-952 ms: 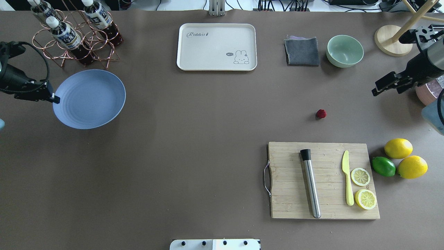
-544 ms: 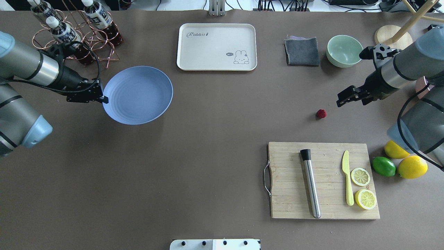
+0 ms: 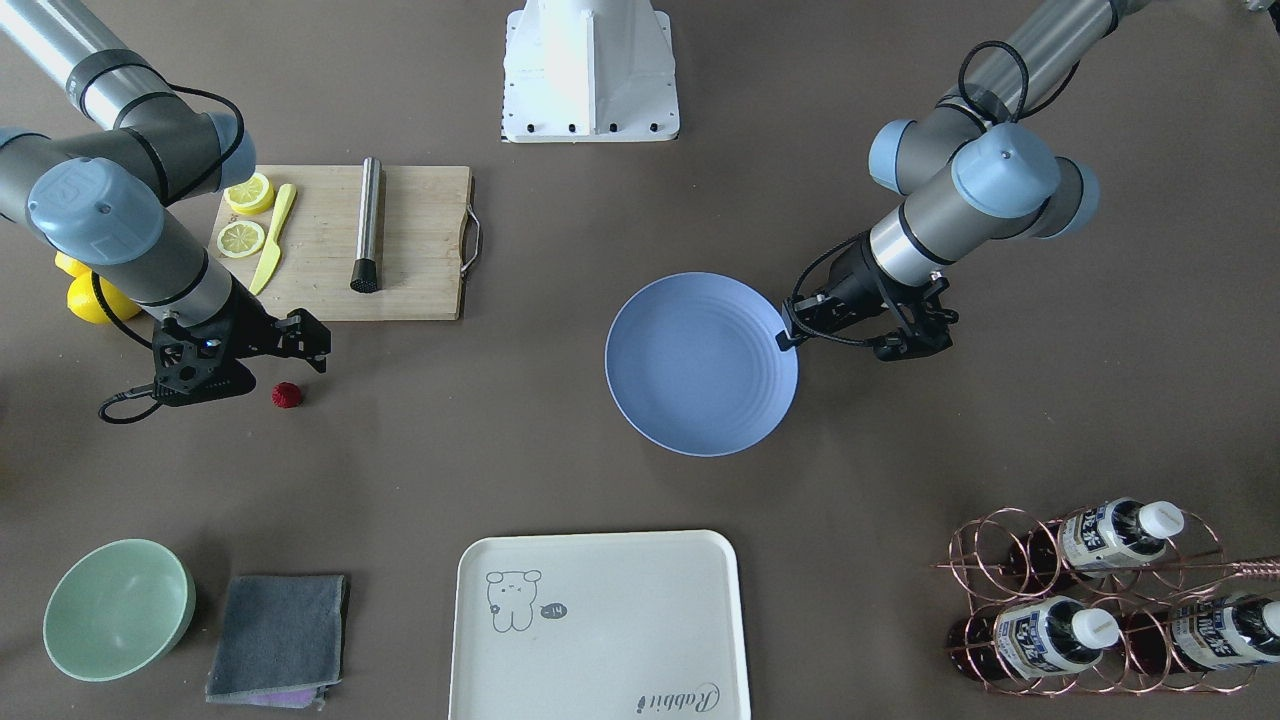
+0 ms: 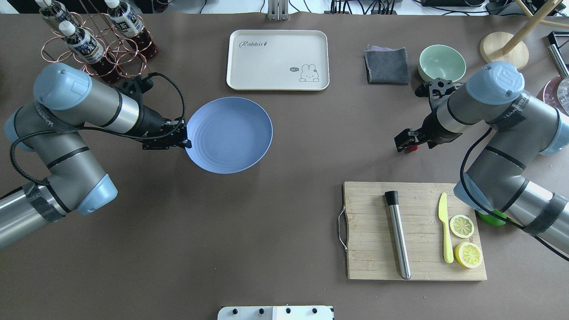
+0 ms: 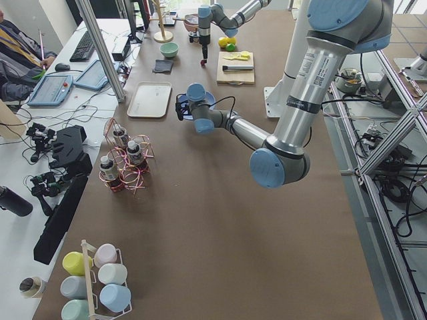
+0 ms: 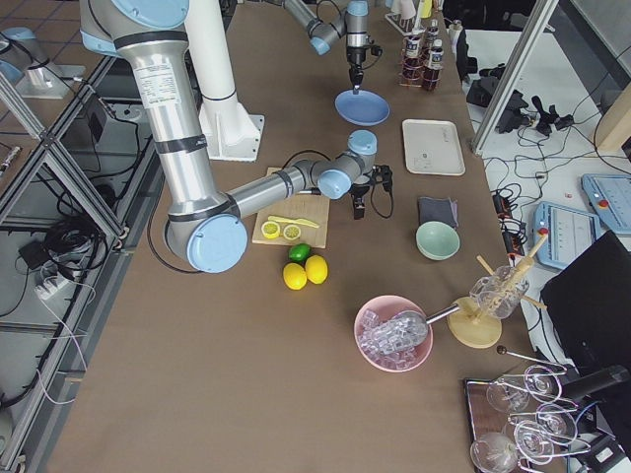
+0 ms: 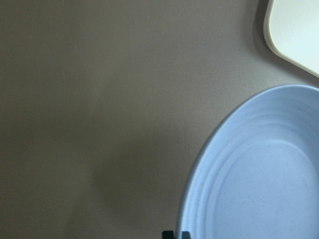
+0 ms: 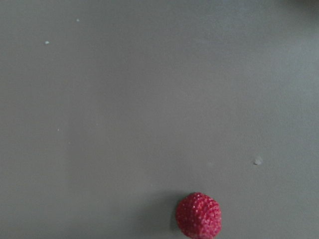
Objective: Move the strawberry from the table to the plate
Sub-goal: 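Slide the blue plate inward with the left gripper while the right grasps the strawberry, then carry the strawberry over the blue plate with the right gripper while the left gripper withdraws, then lower the strawberry onto the plate and open the right gripper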
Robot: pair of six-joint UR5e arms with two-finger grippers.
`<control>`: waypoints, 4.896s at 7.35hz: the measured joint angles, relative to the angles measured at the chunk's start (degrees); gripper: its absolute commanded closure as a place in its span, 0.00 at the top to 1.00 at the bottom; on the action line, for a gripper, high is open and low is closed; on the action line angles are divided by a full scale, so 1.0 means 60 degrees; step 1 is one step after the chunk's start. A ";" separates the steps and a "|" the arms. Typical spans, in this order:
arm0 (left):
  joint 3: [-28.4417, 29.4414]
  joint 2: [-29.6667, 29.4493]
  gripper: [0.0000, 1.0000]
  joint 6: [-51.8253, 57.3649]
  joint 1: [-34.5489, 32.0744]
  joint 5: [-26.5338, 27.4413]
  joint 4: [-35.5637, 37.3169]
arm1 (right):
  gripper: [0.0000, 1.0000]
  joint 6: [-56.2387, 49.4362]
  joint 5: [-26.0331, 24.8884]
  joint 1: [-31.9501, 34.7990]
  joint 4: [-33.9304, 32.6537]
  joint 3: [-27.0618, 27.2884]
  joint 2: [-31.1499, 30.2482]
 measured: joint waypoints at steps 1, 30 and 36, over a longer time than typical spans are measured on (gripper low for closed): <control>-0.0052 -0.0083 0.00 -0.0188 0.0122 0.0153 0.0018 | 0.86 -0.0003 -0.0073 -0.0069 0.0141 -0.0306 0.0127; -0.1324 0.3328 0.97 0.6369 -0.3454 -0.2407 0.1651 | 1.00 0.4777 -0.1720 -0.2428 -0.1384 -0.1238 0.5047; -0.1431 0.3365 0.97 1.2556 -0.6002 -0.2263 0.5816 | 1.00 -0.3393 0.2422 0.3158 -0.3315 0.0637 0.1336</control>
